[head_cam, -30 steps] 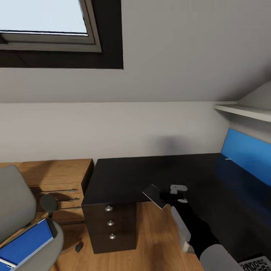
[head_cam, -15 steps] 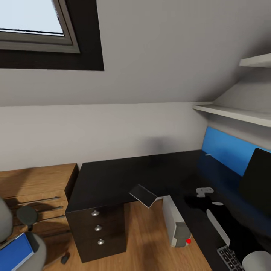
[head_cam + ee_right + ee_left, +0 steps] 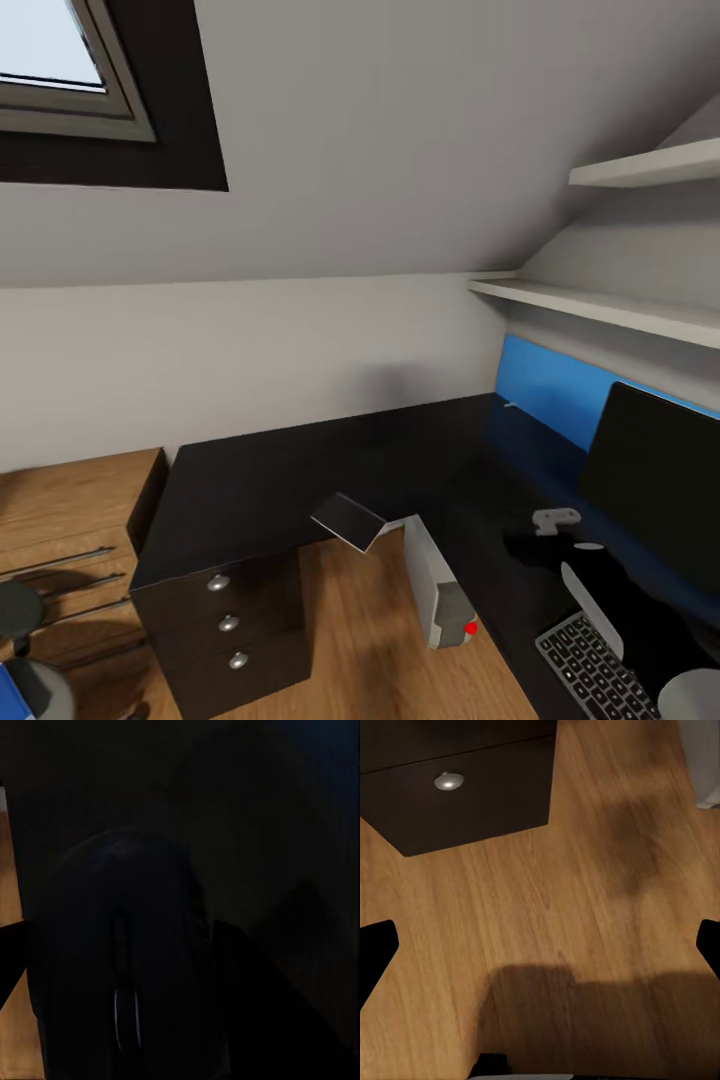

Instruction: In the bedroom, organize the workspace by keeping the computer under the desk, ensuring the monitor is on the desk, placing the keyboard on the desk next to the monitor, placing the mouse on the desk next to the keyboard, moving the folder from the swivel chair onto the desk next to the mouse, stacking the notebook on top of the folder with the pen on top of the notebook, and positioning the swivel chair next to the desk.

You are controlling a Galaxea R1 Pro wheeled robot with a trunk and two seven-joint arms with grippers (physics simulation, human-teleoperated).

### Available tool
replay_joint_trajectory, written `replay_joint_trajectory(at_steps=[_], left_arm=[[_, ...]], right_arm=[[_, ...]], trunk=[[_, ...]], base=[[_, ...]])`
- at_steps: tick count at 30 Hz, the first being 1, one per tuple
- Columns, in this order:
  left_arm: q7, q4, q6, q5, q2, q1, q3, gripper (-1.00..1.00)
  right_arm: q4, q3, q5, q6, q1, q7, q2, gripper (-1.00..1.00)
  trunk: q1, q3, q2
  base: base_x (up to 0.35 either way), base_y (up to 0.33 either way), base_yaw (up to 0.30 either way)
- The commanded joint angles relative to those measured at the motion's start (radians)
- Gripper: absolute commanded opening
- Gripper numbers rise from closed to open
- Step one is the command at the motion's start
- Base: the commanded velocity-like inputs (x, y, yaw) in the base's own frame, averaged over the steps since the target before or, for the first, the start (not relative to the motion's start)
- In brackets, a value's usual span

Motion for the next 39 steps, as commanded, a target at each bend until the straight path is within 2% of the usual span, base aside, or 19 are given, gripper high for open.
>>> replay_joint_trajectory(at_steps=[1, 7, 13, 17, 26, 31, 34, 39], left_arm=[[0.008, -0.003, 0.002, 0.008, 0.001, 0.0, -0.005, 1.0], [0.008, -0.003, 0.002, 0.007, 0.001, 0.0, -0.005, 1.0], [0.008, -0.003, 0.002, 0.007, 0.001, 0.0, -0.005, 1.0], [0.009, -0.003, 0.002, 0.007, 0.001, 0.0, -0.004, 1.0], [0.01, -0.004, 0.002, 0.007, 0.001, 0.0, -0.004, 1.0], [0.01, -0.006, 0.002, 0.007, 0.002, 0.0, -0.003, 1.0], [0.011, -0.007, 0.002, 0.007, 0.003, 0.001, -0.003, 1.0], [0.011, -0.007, 0.002, 0.007, 0.003, 0.0, -0.002, 1.0]], right_arm=[[0.001, 0.003, -0.006, 0.004, -0.001, -0.004, 0.0, -1.0], [0.042, 0.007, -0.004, 0.002, -0.001, -0.006, 0.004, -1.0], [0.109, 0.006, 0.049, 0.0, -0.002, -0.021, 0.014, -1.0], [0.119, 0.004, 0.064, -0.007, -0.002, -0.026, 0.015, -1.0], [0.135, 0.003, 0.067, -0.01, -0.002, -0.037, 0.016, -1.0], [0.198, 0.003, 0.068, -0.012, -0.005, -0.041, 0.021, -1.0], [0.261, 0.003, 0.074, -0.038, -0.009, -0.042, 0.025, -1.0], [0.319, 0.003, 0.116, -0.105, -0.015, -0.042, 0.035, -1.0]], trunk=[[0.0, -0.001, -0.001], [0.0, -0.001, -0.001], [0.0, -0.001, -0.001], [0.0, -0.001, -0.001], [0.0, -0.001, -0.001], [0.0, -0.001, -0.001], [0.0, -0.001, -0.001], [0.0, -0.001, -0.001]], base=[[0.0, 0.0, -0.057], [0.0, 0.0, -0.015], [0.0, 0.0, -0.001], [0.0, 0.0, 0.0], [0.0, 0.0, 0.0], [0.0, 0.0, 0.0], [0.0, 0.0, 0.0], [0.0, 0.0, 0.0]])
